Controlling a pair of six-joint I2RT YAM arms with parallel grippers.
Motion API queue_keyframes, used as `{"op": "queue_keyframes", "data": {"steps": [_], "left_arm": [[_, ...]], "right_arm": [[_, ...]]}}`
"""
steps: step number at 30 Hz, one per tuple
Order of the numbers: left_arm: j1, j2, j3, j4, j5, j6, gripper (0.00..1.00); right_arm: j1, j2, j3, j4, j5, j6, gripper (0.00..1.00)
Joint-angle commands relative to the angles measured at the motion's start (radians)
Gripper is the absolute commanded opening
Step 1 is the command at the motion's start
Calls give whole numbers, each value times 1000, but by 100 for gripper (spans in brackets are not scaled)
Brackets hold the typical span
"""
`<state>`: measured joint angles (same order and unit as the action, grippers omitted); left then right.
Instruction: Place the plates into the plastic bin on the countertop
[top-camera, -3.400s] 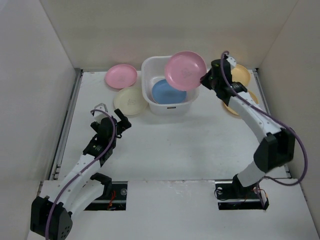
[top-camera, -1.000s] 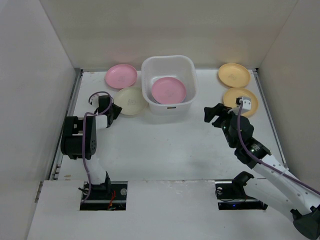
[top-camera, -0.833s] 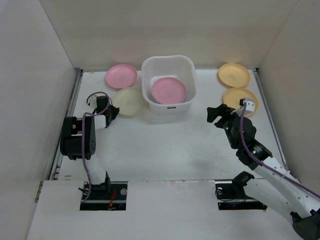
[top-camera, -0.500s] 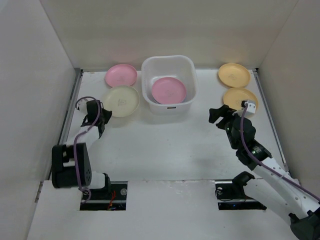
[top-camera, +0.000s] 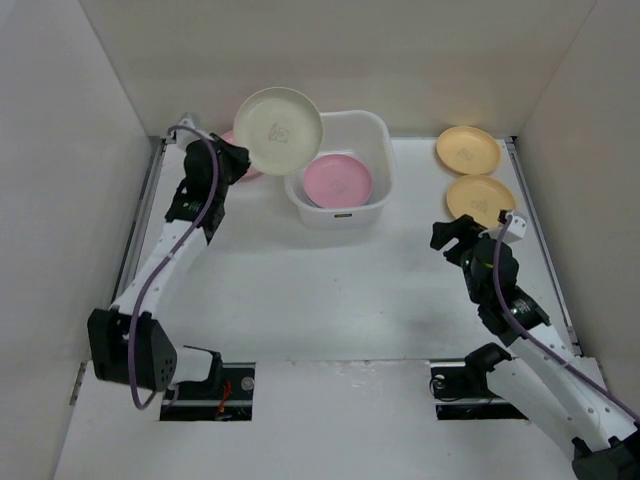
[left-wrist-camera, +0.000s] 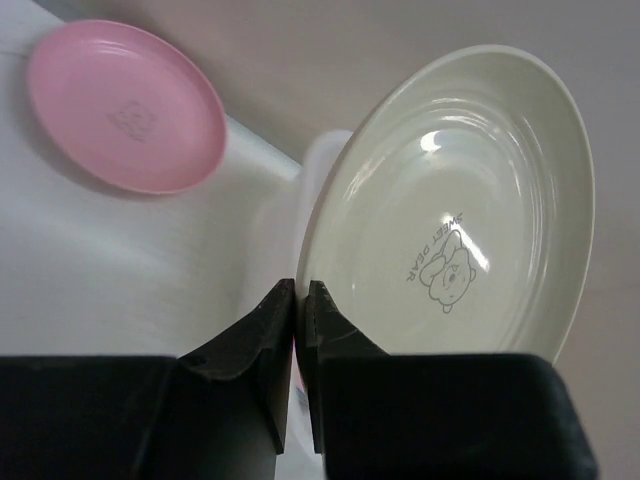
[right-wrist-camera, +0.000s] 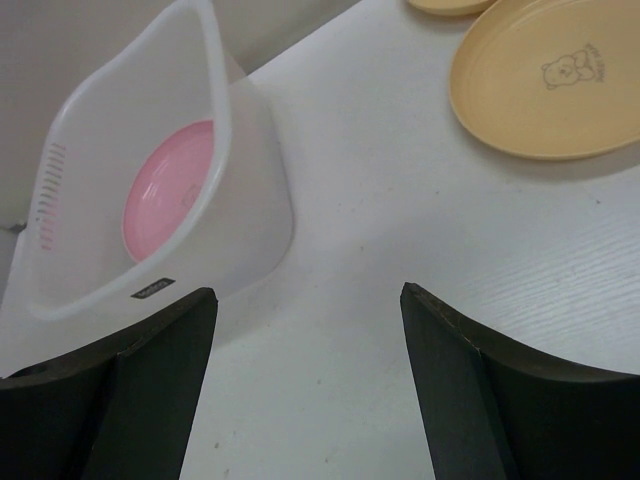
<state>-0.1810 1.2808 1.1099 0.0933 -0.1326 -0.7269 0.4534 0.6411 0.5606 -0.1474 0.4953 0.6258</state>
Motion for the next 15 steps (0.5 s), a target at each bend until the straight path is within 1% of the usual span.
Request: {"op": "queue_keyframes", "data": {"steps": [1,8,15], "left_arm": [[-79,115,111,13,-22,63,6],[-179,382,347,-10,-4,113,6],[-237,624,571,-69,4,181,6]], "right_arm": [[-43,-52,-4,-76,45,43,80],[-166,-109,-19,-165,34,101,80],[-187,-116,-22,-172,37,104,80]]}}
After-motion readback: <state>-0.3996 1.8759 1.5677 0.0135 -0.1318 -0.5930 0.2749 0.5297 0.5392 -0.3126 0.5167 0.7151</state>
